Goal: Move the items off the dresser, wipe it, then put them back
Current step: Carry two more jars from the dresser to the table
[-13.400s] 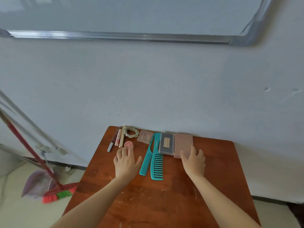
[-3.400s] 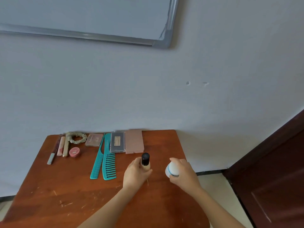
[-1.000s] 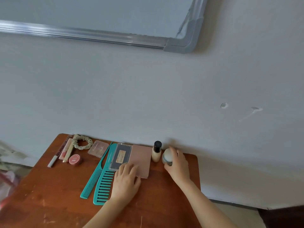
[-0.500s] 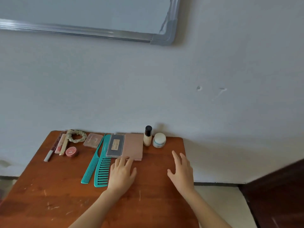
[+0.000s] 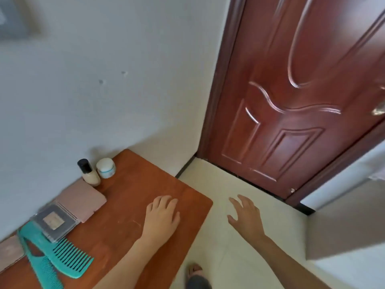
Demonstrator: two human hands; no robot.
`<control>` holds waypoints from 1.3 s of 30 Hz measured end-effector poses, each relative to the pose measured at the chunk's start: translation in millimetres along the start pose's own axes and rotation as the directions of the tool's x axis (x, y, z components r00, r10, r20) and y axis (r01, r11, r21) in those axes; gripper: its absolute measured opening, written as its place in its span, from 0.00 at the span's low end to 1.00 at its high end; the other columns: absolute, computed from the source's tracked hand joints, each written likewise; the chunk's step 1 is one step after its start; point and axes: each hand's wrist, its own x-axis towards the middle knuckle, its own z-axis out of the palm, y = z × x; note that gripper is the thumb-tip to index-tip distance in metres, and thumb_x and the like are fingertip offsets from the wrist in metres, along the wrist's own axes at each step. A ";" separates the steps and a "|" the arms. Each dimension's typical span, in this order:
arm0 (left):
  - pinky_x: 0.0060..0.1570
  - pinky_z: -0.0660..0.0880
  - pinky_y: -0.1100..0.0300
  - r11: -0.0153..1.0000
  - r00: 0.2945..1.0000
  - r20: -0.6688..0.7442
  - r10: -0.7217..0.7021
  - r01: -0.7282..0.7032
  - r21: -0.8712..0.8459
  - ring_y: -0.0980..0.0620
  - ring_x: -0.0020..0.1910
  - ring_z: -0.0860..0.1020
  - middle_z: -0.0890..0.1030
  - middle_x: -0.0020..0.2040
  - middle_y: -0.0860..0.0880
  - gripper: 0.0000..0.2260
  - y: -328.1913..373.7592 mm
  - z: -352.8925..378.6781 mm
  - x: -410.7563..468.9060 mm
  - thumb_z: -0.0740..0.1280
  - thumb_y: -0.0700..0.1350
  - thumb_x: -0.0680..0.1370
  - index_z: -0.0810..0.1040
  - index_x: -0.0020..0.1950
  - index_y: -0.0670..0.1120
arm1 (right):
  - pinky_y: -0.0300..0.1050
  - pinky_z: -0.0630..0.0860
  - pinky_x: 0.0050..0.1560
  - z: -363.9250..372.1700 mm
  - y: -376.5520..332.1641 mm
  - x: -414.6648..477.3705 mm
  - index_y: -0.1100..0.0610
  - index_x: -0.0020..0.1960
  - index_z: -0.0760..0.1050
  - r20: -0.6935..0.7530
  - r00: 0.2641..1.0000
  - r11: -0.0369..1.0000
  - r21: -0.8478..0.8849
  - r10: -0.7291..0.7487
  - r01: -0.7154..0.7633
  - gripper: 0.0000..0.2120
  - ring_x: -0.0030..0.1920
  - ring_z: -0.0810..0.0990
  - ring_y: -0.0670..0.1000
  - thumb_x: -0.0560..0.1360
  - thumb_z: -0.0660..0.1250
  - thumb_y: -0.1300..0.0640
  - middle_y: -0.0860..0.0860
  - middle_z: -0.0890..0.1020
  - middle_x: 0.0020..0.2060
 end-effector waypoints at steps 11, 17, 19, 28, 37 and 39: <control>0.35 0.78 0.56 0.788 0.781 0.114 0.614 -0.597 -0.152 0.51 0.46 0.76 0.83 0.43 0.51 0.19 202.1 9.8 -54.9 0.54 0.54 0.67 0.83 0.43 0.50 | 0.58 0.77 0.44 -32.4 105.5 -279.1 0.56 0.55 0.79 -0.064 0.776 0.778 0.013 0.627 -0.628 0.27 0.52 0.80 0.62 0.58 0.80 0.52 0.60 0.80 0.54; 0.32 0.77 0.55 0.549 0.535 0.123 0.836 -0.805 -0.223 0.46 0.39 0.82 0.83 0.42 0.48 0.16 357.6 -2.6 -137.2 0.58 0.52 0.67 0.82 0.42 0.47 | 0.47 0.56 0.70 -54.1 143.1 -447.4 0.49 0.73 0.56 -0.123 0.509 0.523 0.156 0.852 -0.838 0.25 0.74 0.54 0.51 0.78 0.57 0.47 0.51 0.56 0.74; 0.33 0.77 0.54 0.492 0.482 0.108 0.870 -0.828 -0.268 0.44 0.39 0.81 0.83 0.42 0.47 0.18 402.8 -5.1 -178.3 0.55 0.52 0.68 0.81 0.43 0.46 | 0.47 0.56 0.70 -53.2 152.2 -503.1 0.48 0.73 0.56 -0.111 0.443 0.457 0.186 0.890 -0.870 0.25 0.74 0.53 0.51 0.78 0.57 0.47 0.50 0.55 0.74; 0.59 0.66 0.51 0.392 0.380 0.131 0.915 -0.770 -0.504 0.42 0.63 0.69 0.74 0.63 0.46 0.14 537.4 -5.1 -370.6 0.62 0.48 0.78 0.75 0.60 0.44 | 0.45 0.55 0.69 -58.0 194.2 -715.5 0.49 0.72 0.58 -0.101 0.310 0.325 0.214 0.945 -0.921 0.24 0.73 0.54 0.51 0.78 0.57 0.48 0.50 0.57 0.73; 0.57 0.65 0.52 0.433 0.448 0.101 0.889 -0.745 -0.508 0.43 0.63 0.69 0.75 0.62 0.47 0.24 644.0 -8.6 -383.0 0.52 0.55 0.72 0.76 0.58 0.43 | 0.45 0.56 0.69 -84.1 294.9 -747.6 0.50 0.71 0.60 -0.145 0.367 0.390 0.204 0.919 -0.898 0.23 0.73 0.55 0.51 0.78 0.57 0.48 0.51 0.58 0.73; 0.55 0.66 0.51 0.438 0.481 0.060 0.875 -0.732 -0.521 0.42 0.60 0.70 0.77 0.59 0.46 0.24 669.7 -3.2 -371.3 0.52 0.54 0.71 0.77 0.55 0.41 | 0.46 0.56 0.69 -91.7 326.1 -740.4 0.51 0.71 0.61 -0.159 0.385 0.412 0.203 0.909 -0.888 0.23 0.73 0.55 0.52 0.78 0.58 0.49 0.51 0.58 0.73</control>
